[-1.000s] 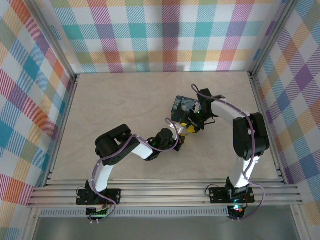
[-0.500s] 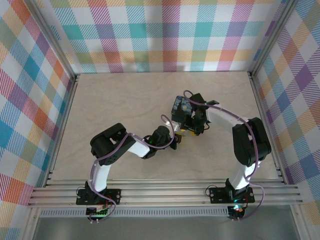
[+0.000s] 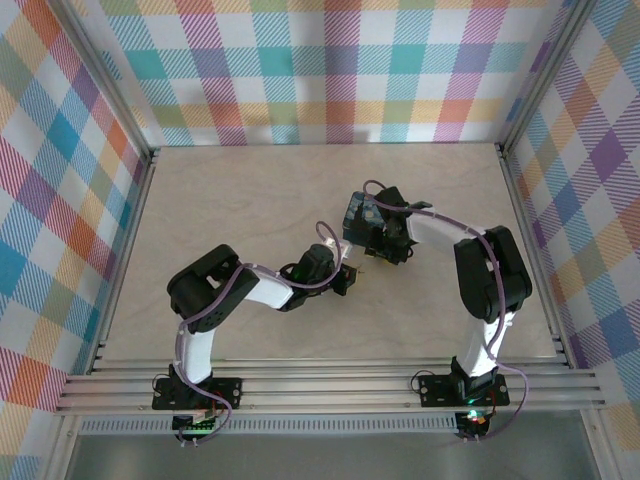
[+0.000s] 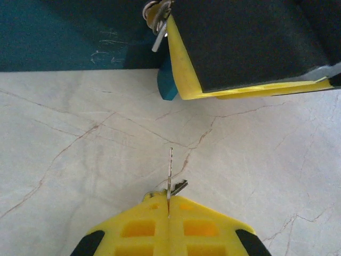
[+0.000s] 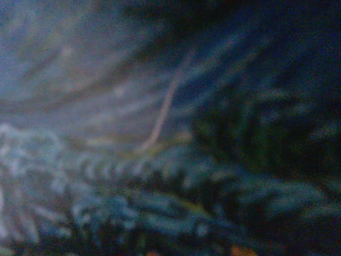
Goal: Unlock the padlock with the key
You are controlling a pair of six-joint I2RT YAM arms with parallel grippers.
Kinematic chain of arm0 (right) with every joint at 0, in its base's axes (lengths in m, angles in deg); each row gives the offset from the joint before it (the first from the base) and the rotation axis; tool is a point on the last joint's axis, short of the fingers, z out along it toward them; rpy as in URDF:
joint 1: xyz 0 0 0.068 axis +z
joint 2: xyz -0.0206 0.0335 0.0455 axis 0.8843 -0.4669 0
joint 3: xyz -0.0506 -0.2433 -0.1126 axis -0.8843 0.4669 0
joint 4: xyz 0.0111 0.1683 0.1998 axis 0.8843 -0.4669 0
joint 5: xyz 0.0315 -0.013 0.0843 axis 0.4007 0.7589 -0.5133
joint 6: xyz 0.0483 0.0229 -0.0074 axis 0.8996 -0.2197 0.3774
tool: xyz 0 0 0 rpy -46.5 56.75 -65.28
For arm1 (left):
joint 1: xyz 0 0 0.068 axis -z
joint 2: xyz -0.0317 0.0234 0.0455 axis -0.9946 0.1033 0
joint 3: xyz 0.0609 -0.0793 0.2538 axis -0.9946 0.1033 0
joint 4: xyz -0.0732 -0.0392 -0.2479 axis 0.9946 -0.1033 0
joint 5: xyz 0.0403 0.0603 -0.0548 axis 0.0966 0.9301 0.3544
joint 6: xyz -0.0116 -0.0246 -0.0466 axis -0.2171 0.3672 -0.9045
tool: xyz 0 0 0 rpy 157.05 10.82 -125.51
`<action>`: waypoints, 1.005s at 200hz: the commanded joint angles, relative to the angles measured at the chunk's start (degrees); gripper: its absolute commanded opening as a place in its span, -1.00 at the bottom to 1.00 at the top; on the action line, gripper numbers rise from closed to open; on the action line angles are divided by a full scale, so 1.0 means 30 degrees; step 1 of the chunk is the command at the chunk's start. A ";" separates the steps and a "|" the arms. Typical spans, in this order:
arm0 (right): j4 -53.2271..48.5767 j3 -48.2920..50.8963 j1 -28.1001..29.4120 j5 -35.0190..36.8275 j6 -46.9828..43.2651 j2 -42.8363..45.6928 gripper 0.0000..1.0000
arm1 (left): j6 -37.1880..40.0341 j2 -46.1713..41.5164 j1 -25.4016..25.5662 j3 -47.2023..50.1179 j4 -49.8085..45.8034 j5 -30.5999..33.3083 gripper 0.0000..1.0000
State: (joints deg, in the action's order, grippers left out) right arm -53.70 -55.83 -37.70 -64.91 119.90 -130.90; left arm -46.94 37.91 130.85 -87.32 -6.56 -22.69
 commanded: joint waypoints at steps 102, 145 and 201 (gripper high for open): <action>0.1259 -0.0793 0.0193 0.1211 -0.0081 -0.1201 -0.61 | -0.0514 -0.0327 -0.0763 -0.0545 -0.1577 -0.0240 -1.00; 0.1066 -0.0446 0.0193 0.1624 -0.0777 -0.0666 -1.00 | -0.0497 -0.0348 -0.0800 -0.0599 -0.1893 -0.0084 -0.73; 0.0886 0.0364 0.0063 0.1268 -0.0393 0.1112 -1.00 | -0.0474 -0.0831 -0.0830 -0.0783 -0.2341 0.0348 -0.31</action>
State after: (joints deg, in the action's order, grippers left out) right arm -50.13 -55.77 -37.39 -60.88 118.39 -131.56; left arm -48.71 37.32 128.95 -88.89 -10.84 -23.15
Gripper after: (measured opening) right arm 0.088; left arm 0.321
